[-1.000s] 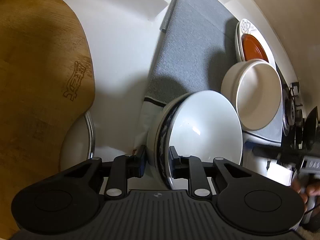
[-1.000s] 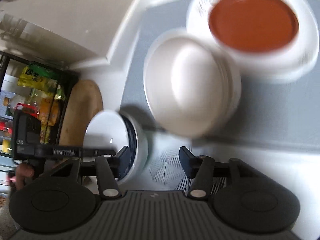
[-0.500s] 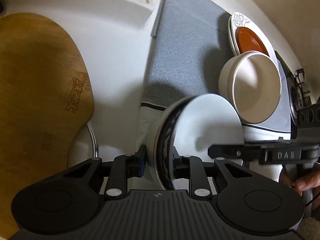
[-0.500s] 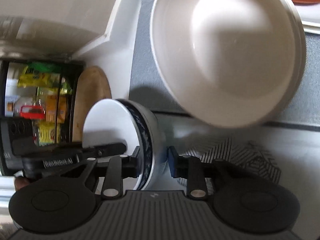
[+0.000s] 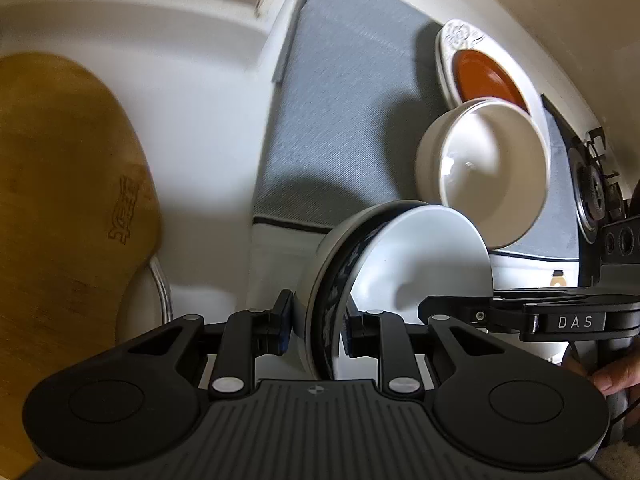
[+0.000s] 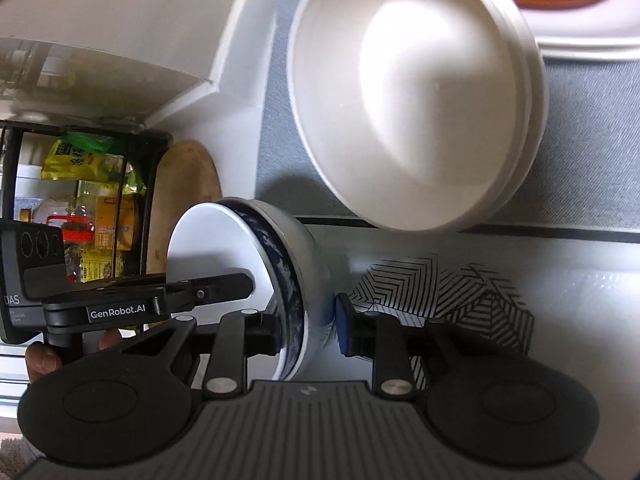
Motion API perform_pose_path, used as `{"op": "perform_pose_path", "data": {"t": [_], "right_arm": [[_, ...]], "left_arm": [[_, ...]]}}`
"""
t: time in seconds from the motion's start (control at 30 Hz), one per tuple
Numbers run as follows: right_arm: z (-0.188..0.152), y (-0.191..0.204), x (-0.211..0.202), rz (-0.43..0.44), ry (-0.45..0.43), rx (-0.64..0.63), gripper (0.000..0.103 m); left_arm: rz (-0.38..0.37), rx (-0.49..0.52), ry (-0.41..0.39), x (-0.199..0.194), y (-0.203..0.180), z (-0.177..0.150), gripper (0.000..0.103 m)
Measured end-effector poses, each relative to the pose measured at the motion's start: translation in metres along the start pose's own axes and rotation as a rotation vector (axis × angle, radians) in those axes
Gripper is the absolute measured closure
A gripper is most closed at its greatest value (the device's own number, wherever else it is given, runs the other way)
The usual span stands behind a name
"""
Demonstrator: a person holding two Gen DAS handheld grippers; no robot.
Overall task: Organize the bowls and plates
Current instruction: 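Carry the blue-rimmed white bowl stack with both grippers over the orange plate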
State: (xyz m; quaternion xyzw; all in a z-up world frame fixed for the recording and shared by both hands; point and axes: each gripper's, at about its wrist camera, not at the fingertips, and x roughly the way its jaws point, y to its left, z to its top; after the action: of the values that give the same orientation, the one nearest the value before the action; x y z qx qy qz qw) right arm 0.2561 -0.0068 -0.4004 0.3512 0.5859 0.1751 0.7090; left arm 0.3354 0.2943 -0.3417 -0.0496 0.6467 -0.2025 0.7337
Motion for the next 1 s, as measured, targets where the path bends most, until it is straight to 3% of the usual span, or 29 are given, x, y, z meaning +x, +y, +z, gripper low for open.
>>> {"op": "perform_pose_path", "data": {"t": [0.27,0.5,0.83,1.0], "right_arm": [[0.012,0.022,-0.059,-0.047,-0.116,-0.049,0.074],[0.031,0.005,-0.098,-0.124,-0.225,-0.021,0.075],[0.052,-0.005,-0.074,-0.183,-0.226,-0.003,0.077],[0.058,-0.004,-0.065,-0.148,-0.187,0.007,0.077]], "left_arm": [[-0.027,0.06,-0.077,-0.026,-0.036,0.022,0.077],[-0.074,0.116,-0.094,-0.008,-0.07,0.052,0.077],[-0.059,0.088,-0.06,0.023,-0.068,0.072,0.075],[-0.049,0.059,-0.077,0.016,-0.056,0.072,0.078]]}}
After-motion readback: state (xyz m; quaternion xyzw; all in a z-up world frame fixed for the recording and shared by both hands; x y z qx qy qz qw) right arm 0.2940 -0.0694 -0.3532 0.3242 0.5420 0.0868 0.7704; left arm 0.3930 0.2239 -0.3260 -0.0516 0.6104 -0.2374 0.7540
